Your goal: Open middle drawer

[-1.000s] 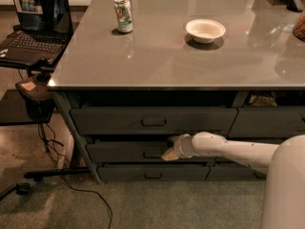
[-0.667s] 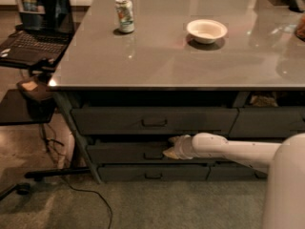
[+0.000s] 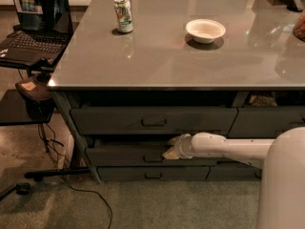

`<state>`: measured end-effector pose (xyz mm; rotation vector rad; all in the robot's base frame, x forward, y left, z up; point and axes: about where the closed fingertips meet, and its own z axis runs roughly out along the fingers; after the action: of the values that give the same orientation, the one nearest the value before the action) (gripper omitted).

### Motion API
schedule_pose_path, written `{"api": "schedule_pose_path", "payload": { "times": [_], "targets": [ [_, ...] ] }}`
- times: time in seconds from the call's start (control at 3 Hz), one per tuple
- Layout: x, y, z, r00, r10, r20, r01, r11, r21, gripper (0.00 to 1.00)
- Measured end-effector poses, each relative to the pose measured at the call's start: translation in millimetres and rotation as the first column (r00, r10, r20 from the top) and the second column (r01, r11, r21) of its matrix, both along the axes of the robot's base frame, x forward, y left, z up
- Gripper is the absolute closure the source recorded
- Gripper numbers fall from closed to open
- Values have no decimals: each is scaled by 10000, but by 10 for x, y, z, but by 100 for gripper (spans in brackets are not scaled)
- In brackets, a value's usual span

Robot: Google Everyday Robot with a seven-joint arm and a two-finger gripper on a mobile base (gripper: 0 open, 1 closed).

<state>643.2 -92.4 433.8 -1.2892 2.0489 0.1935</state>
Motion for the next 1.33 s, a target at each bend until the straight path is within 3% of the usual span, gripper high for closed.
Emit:
{"api": "schedule_pose_path", "payload": {
  "times": [0.33, 0.67, 1.0, 1.33],
  "targets": [
    [-43, -24, 24, 9992, -231, 318, 232, 9997, -27, 100],
    [-497, -175, 128, 9943, -506, 937, 532, 9983, -253, 100],
    [-498, -175, 144, 9943, -503, 939, 529, 9983, -254, 100],
    [-768, -207, 142, 9947, -135, 1020, 162, 9995, -255, 100]
  ]
}}
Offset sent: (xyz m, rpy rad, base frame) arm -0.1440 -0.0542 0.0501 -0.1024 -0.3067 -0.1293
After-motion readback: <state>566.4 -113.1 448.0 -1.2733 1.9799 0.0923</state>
